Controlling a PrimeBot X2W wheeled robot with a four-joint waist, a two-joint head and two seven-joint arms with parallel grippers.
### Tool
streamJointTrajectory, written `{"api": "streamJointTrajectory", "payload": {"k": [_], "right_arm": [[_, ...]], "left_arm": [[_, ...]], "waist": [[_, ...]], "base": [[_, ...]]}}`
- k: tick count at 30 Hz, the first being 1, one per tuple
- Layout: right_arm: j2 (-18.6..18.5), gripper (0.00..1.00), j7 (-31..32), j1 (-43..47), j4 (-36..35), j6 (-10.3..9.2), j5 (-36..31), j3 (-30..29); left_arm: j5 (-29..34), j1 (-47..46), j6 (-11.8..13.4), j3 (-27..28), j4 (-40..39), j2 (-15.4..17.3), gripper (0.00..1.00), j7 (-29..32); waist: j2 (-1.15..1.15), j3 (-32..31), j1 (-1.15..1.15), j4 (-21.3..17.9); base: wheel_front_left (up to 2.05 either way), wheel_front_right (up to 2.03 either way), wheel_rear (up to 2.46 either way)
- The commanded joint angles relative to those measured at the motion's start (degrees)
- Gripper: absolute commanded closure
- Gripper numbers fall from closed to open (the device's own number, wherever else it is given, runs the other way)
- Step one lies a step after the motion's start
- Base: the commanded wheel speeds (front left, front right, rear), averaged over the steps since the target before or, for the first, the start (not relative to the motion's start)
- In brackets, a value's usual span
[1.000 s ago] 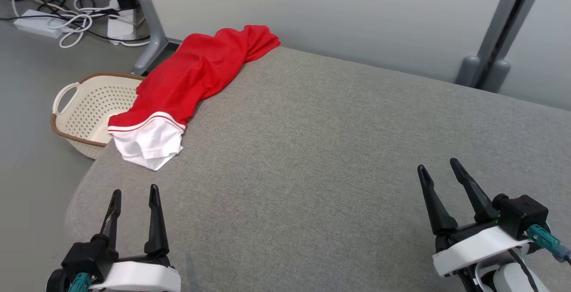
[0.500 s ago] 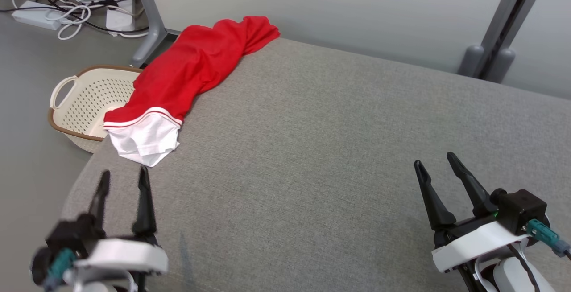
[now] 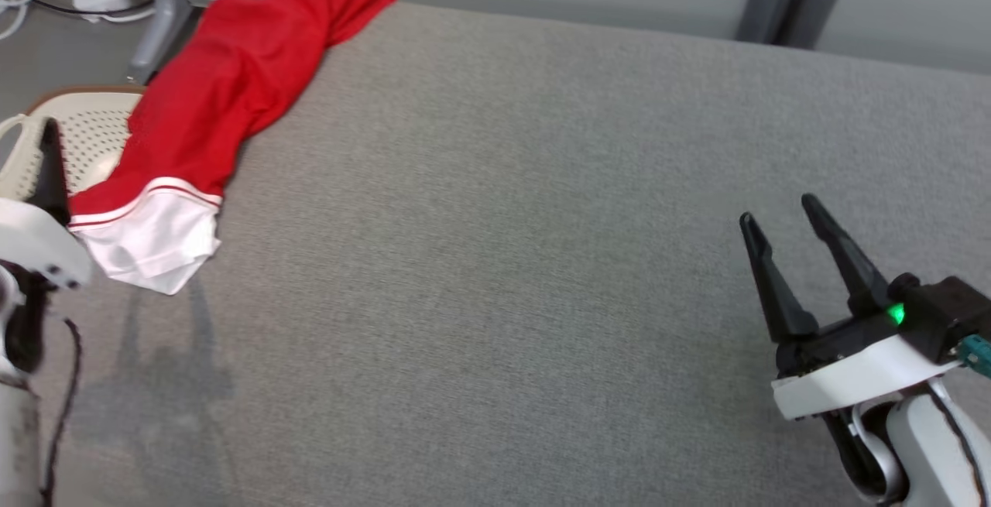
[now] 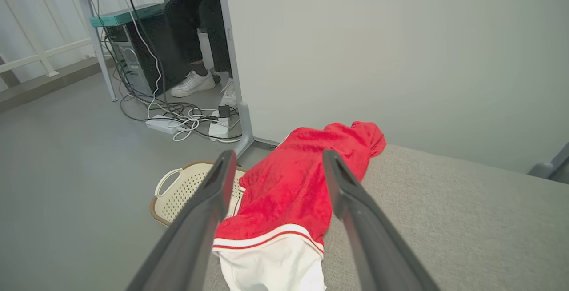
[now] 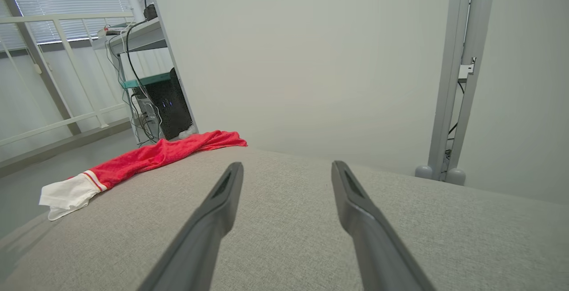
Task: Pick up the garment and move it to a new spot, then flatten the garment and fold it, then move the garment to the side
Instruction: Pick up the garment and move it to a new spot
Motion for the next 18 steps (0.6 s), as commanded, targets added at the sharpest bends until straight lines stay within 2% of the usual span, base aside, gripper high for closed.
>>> {"api": "streamJointTrajectory", "payload": {"k": [1, 7, 13, 18], "right_arm": [[-0.7, 0.00, -0.1, -0.9, -0.7, 0.01, 0.3, -0.2], [-3.0, 0.00, -0.1, -3.4, -5.4, 0.01, 1.8, -1.0], [-5.0, 0.00, 0.3, -5.2, -9.0, 0.01, 2.3, -1.5], [-5.3, 0.00, 0.3, -5.4, -10.1, 0.01, 2.4, -1.8]], "left_arm": [[-0.8, -1.6, -0.5, 0.5, 1.6, 0.6, 0.00, 0.8], [-4.3, -9.1, -1.5, 3.3, 13.1, 4.7, 0.00, 4.4], [-5.5, -14.2, -2.3, 3.7, 24.6, 7.5, 0.00, 6.7], [-6.2, -15.7, -2.9, 2.9, 34.1, 7.9, 0.00, 10.4]], "waist": [[0.00, 2.7, 0.00, -2.5], [0.00, 8.0, 0.00, -7.0], [0.00, 12.9, 0.00, -10.5], [0.00, 15.0, 0.00, -12.2]], "base": [[0.00, 0.00, 0.00], [0.00, 0.00, 0.00], [0.00, 0.00, 0.00], [0.00, 0.00, 0.00]]}}
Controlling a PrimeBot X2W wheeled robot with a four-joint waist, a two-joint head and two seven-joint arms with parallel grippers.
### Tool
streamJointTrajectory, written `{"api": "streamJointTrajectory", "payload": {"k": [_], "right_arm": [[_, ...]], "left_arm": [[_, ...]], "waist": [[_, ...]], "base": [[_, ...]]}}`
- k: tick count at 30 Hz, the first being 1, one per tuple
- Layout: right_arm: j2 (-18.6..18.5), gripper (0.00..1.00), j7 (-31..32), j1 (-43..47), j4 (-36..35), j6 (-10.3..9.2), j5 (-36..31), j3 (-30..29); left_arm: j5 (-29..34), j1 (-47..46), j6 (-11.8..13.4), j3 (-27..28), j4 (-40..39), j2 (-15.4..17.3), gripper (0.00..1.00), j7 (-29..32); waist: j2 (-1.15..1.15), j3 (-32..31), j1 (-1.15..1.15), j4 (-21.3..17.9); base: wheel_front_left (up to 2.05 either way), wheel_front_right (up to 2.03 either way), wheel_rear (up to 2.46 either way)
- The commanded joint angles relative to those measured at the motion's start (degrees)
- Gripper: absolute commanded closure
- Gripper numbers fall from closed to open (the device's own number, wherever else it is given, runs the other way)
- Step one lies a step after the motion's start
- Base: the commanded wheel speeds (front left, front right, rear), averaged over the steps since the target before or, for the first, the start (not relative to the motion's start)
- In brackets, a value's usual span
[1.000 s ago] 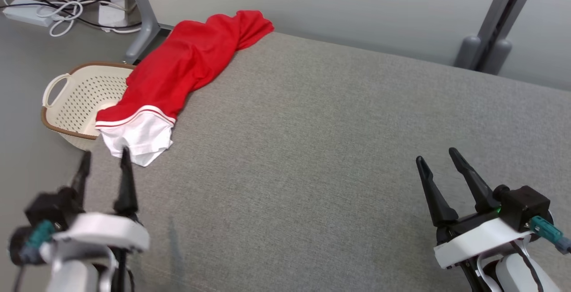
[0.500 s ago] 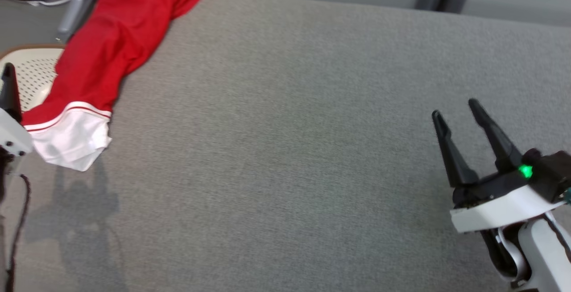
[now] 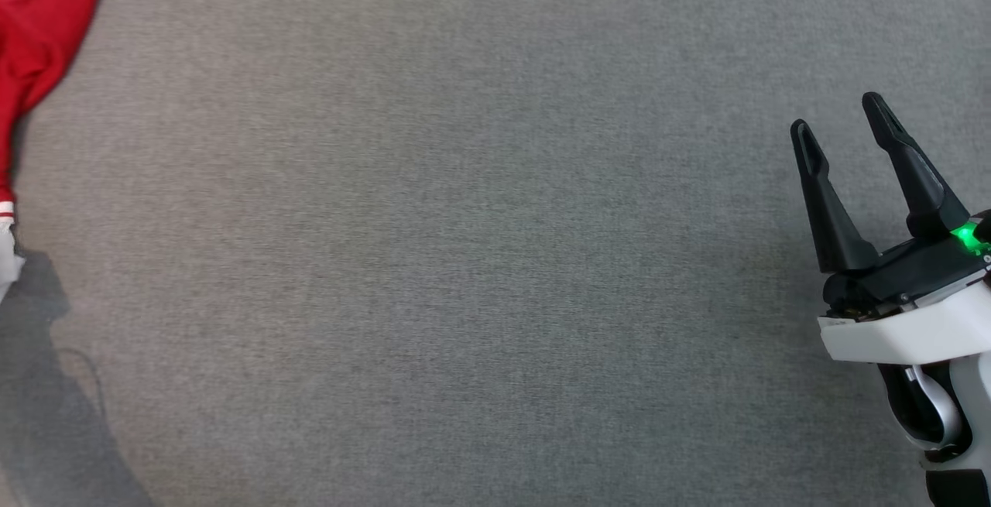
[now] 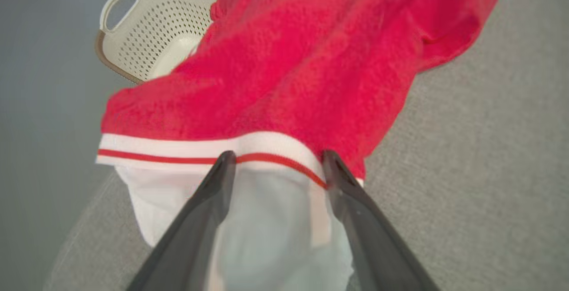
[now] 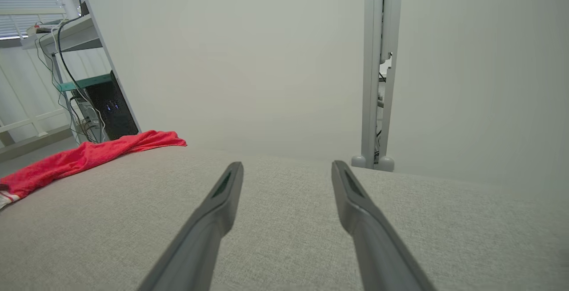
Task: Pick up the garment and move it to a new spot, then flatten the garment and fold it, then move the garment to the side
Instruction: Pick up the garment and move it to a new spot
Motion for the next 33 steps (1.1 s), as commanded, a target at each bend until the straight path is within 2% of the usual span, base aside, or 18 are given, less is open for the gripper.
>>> {"api": "streamJointTrajectory", "payload": {"k": [1, 4, 5, 6, 7, 14, 20, 28, 33], "right_arm": [[-0.3, 0.00, -0.1, -0.3, -0.4, 0.01, 0.1, -0.4], [-0.3, 0.00, -0.3, 0.0, -0.5, 0.01, 0.0, -1.0], [-0.3, 0.00, -0.4, 0.1, -0.5, 0.01, -0.1, -1.2], [-0.2, 0.00, -0.4, 0.1, -0.4, 0.01, -0.2, -1.3], [-0.1, 0.00, -0.4, 0.1, -0.3, 0.01, -0.3, -1.5], [0.6, 0.00, -0.5, -0.2, 0.7, 0.01, -0.6, -0.6], [2.3, 0.00, -0.8, 0.0, 3.1, 0.01, 0.2, 0.5], [6.1, 0.00, -1.0, 1.2, 6.2, 0.01, 0.8, 1.5], [8.1, 0.00, -0.9, 2.2, 6.8, 0.01, 0.7, 0.9]], "left_arm": [[-0.7, -1.0, -0.8, -0.4, 3.4, 0.0, 0.00, 2.3], [-0.8, -1.0, -1.5, -1.3, 7.6, -0.3, 0.00, 4.7], [-1.0, -1.1, -1.5, -1.4, 8.3, -0.4, 0.10, 4.5], [-1.0, -1.5, -1.7, -1.5, 9.0, -0.3, 0.67, 4.2], [-0.9, -1.8, -1.9, -1.8, 9.5, -0.2, 1.00, 3.9], [-0.1, -3.5, -3.3, -3.4, 10.2, 1.0, 1.00, -1.0], [2.6, -5.1, -4.0, -7.8, 8.9, 3.2, 1.00, -5.6], [3.5, -5.6, -3.9, -18.8, 0.8, 5.7, 1.00, -6.3], [2.3, -5.8, -3.9, -25.7, -6.5, 7.1, 1.00, -3.8]], "waist": [[0.00, 2.0, 0.00, -1.9], [0.00, 2.2, 0.00, -2.0], [0.00, 2.2, 0.00, -1.9], [0.00, 2.2, 0.00, -1.8], [0.00, 2.1, 0.00, -1.7], [0.00, 0.3, 0.00, -1.0], [0.00, -4.8, 0.00, -1.4], [0.00, -12.5, 0.00, -3.9], [0.00, -15.9, 0.00, -5.9]], "base": [[0.00, 0.00, 0.00], [0.00, 0.00, 0.00], [0.00, 0.00, 0.00], [0.00, 0.00, 0.00], [0.00, 0.00, 0.00], [0.00, 0.00, 0.00], [0.00, 0.00, 0.00], [0.00, 0.00, 0.00], [0.00, 0.00, 0.00]]}}
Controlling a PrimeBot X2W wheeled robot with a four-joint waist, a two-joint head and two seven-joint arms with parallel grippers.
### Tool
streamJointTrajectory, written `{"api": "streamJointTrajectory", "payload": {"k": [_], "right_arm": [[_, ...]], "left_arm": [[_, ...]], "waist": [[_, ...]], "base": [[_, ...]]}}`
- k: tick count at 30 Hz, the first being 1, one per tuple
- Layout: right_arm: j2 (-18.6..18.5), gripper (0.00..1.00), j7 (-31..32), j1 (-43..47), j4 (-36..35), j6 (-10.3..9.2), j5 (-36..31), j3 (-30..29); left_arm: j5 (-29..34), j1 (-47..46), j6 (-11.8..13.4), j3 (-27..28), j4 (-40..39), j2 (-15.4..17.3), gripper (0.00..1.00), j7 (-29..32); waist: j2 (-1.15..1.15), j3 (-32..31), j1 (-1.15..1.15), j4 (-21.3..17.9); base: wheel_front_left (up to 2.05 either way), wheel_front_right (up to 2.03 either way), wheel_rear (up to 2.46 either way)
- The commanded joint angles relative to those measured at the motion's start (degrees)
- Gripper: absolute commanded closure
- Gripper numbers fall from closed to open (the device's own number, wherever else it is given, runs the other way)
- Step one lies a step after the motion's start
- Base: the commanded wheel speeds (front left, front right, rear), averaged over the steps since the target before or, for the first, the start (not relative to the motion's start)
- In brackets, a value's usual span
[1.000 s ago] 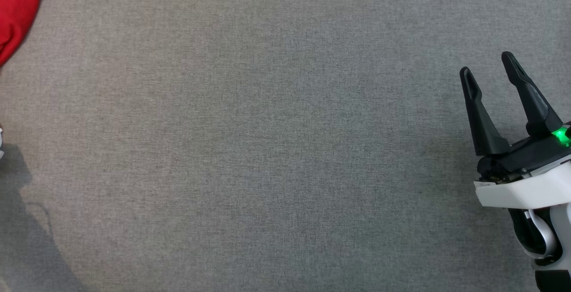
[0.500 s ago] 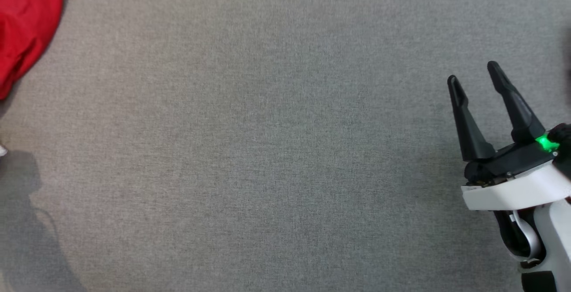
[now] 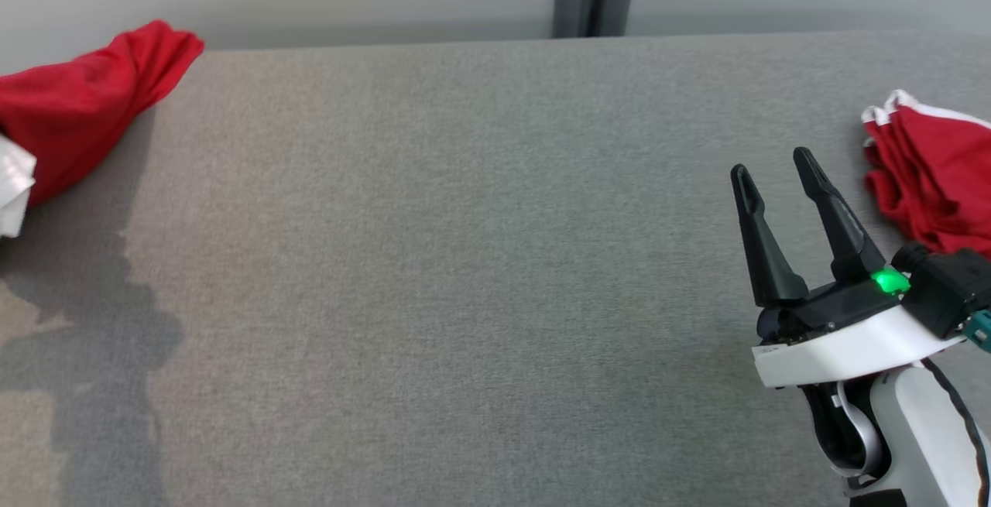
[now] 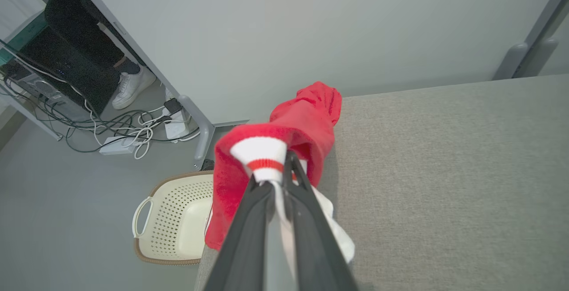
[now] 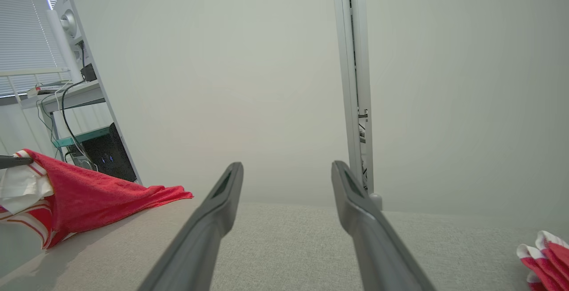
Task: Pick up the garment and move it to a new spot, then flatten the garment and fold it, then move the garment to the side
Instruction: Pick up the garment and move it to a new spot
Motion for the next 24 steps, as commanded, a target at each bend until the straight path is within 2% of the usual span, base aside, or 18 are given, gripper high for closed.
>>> {"api": "streamJointTrajectory", "payload": {"k": [1, 9, 13, 16, 17, 18, 24], "right_arm": [[0.4, 0.00, -0.3, 1.0, 0.2, 0.01, 0.0, -0.3], [2.1, 0.00, -0.3, 2.0, 0.6, 0.01, -0.5, -2.3], [2.5, 0.00, -0.3, 1.9, 0.3, 0.01, -0.8, -3.3], [2.9, 0.00, -0.3, 2.2, -0.1, 0.01, -0.9, -4.6], [2.9, 0.00, -0.3, 2.2, -0.1, 0.01, -0.9, -4.6], [2.9, 0.00, -0.3, 2.3, -0.3, 0.01, -1.1, -5.2], [2.7, 0.00, -0.3, 2.1, -0.8, 0.01, -1.1, -6.4]], "left_arm": [[-0.6, -0.7, 0.0, -1.6, -2.4, 0.0, 1.00, 0.9], [-0.4, -0.6, 0.0, -8.9, -18.5, 0.8, 1.00, 6.3], [-1.2, -1.2, 0.0, -11.5, -26.7, -0.3, 1.00, 9.0], [-2.8, -1.3, 0.0, -13.3, -34.4, -2.9, 1.00, 11.4], [-2.8, -1.3, 0.0, -13.3, -34.4, -2.9, 1.00, 11.4], [-4.0, -1.1, 0.2, -14.1, -37.5, -4.8, 1.00, 12.3], [-7.0, 1.5, 1.1, -16.1, -43.2, -10.5, 1.00, 12.9]], "waist": [[0.00, -2.5, 0.00, -2.1], [0.00, -5.6, 0.00, -5.8], [0.00, -6.1, 0.00, -7.6], [0.00, -6.1, 0.00, -8.8], [0.00, -6.1, 0.00, -8.8], [0.00, -5.9, 0.00, -9.1], [0.00, -4.8, 0.00, -9.4]], "base": [[0.00, 0.00, 0.00], [0.00, 0.00, 0.00], [0.00, 0.00, 0.00], [0.00, 0.00, 0.00], [0.00, 0.00, 0.00], [0.00, 0.00, 0.00], [0.00, 0.00, 0.00]]}}
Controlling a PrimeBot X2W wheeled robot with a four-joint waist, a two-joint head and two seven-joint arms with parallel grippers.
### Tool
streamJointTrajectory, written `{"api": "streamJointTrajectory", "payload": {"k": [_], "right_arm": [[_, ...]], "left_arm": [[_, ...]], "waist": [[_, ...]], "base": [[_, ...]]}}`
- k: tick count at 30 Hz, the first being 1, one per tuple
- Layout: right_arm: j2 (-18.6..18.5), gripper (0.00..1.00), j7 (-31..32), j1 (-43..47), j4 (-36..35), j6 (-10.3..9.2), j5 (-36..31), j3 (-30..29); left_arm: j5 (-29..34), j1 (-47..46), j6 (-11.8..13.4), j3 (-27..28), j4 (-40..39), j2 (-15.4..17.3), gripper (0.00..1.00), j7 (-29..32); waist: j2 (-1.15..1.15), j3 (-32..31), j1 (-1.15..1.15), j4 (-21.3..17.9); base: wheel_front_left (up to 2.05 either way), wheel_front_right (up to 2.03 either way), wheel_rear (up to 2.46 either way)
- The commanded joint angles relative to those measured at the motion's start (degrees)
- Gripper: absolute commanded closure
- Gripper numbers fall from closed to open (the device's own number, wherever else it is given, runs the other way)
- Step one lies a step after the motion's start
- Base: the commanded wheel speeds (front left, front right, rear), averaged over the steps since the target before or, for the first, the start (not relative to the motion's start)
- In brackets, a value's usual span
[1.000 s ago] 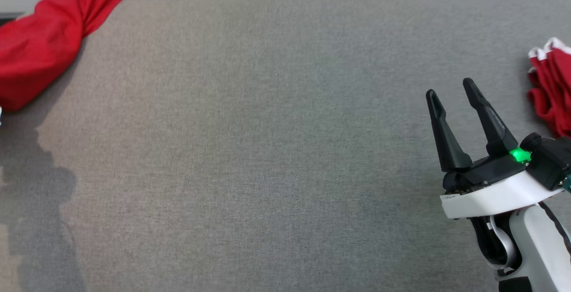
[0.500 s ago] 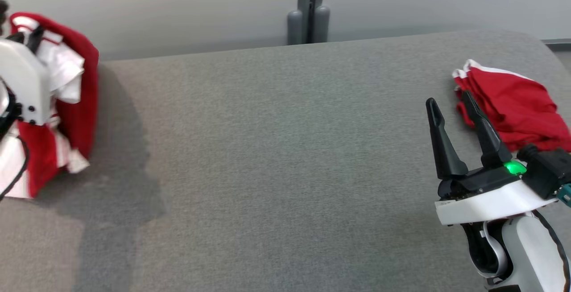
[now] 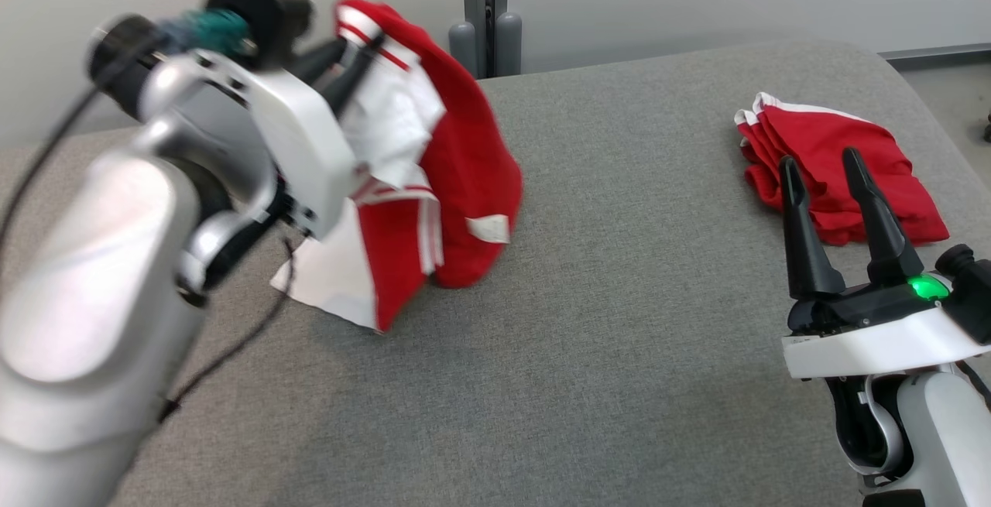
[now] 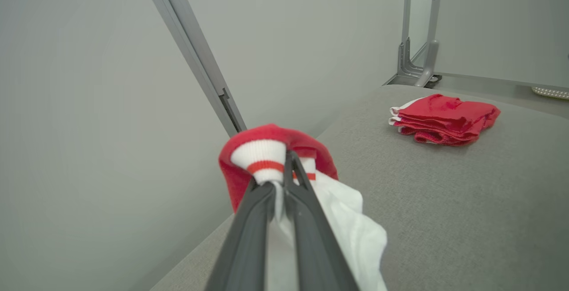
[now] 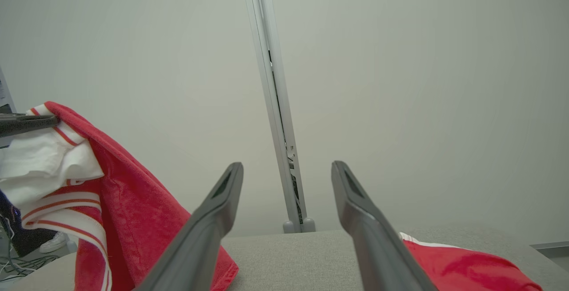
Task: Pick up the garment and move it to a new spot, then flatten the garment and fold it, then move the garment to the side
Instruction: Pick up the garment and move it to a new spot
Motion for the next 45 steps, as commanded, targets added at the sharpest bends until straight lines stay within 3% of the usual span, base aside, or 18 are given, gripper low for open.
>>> {"api": "streamJointTrajectory", "payload": {"k": [1, 8, 15, 16, 17, 24, 31, 39, 40, 45], "right_arm": [[-0.2, 0.00, -0.3, 0.0, -0.3, 0.01, -0.3, -0.2], [-0.1, 0.00, -0.3, -0.8, 0.5, 0.01, 0.0, 0.2], [-0.9, 0.00, -0.3, -1.6, 1.7, 0.01, 0.6, 1.7], [-1.1, 0.00, -0.3, -1.8, 1.9, 0.01, 0.6, 1.9], [-1.2, 0.00, -0.3, -1.9, 2.1, 0.01, 0.6, 2.1], [-2.3, 0.00, -0.3, -0.8, 3.5, 0.01, 0.7, 2.2], [-2.9, 0.00, -0.3, 0.8, 3.4, 0.01, 0.0, 1.9], [-3.1, 0.00, -0.3, 2.5, 2.9, 0.01, -0.1, 2.1], [-3.1, 0.00, -0.3, 2.5, 2.9, 0.01, -0.1, 2.1], [-3.0, 0.00, -0.3, 3.5, 2.9, 0.01, 0.3, 2.0]], "left_arm": [[-0.4, 1.1, 0.3, -0.3, -0.2, -0.4, 1.00, -0.3], [-0.1, 7.8, 1.7, -5.4, 3.5, -7.8, 1.00, -5.4], [1.3, 11.6, 0.7, -10.9, 18.6, -16.2, 1.00, -15.4], [1.4, 11.6, 0.4, -11.8, 20.9, -17.1, 0.35, -16.6], [1.5, 11.5, 0.2, -12.5, 22.7, -17.8, 0.00, -17.7], [0.3, 9.4, -0.6, -14.5, 28.8, -20.0, 0.00, -25.7], [-1.2, 11.0, 0.8, -10.8, 24.8, -16.9, 0.00, -31.3], [-2.6, 18.5, 7.2, -5.0, 15.0, -9.2, 0.00, -34.6], [-2.6, 18.5, 7.2, -5.0, 15.0, -9.2, 0.00, -34.6], [-3.3, 25.5, 11.9, -1.3, 10.1, -5.6, 0.00, -38.3]], "waist": [[0.00, 0.4, 0.00, -0.1], [0.00, 2.3, 0.00, 0.1], [0.00, 3.4, 0.00, 0.6], [0.00, 3.4, 0.00, 0.7], [0.00, 3.5, 0.00, 0.9], [0.00, 2.8, 0.00, 2.7], [0.00, 0.3, 0.00, 4.9], [0.00, -1.4, 0.00, 6.4], [0.00, -1.4, 0.00, 6.4], [0.00, -1.6, 0.00, 6.9]], "base": [[0.00, 0.00, 0.00], [0.00, 0.00, 0.00], [0.00, 0.00, 0.00], [0.00, 0.00, 0.00], [0.00, 0.00, 0.00], [0.00, 0.00, 0.00], [0.00, 0.00, 0.00], [0.00, 0.00, 0.00], [0.00, 0.00, 0.00], [0.00, 0.00, 0.00]]}}
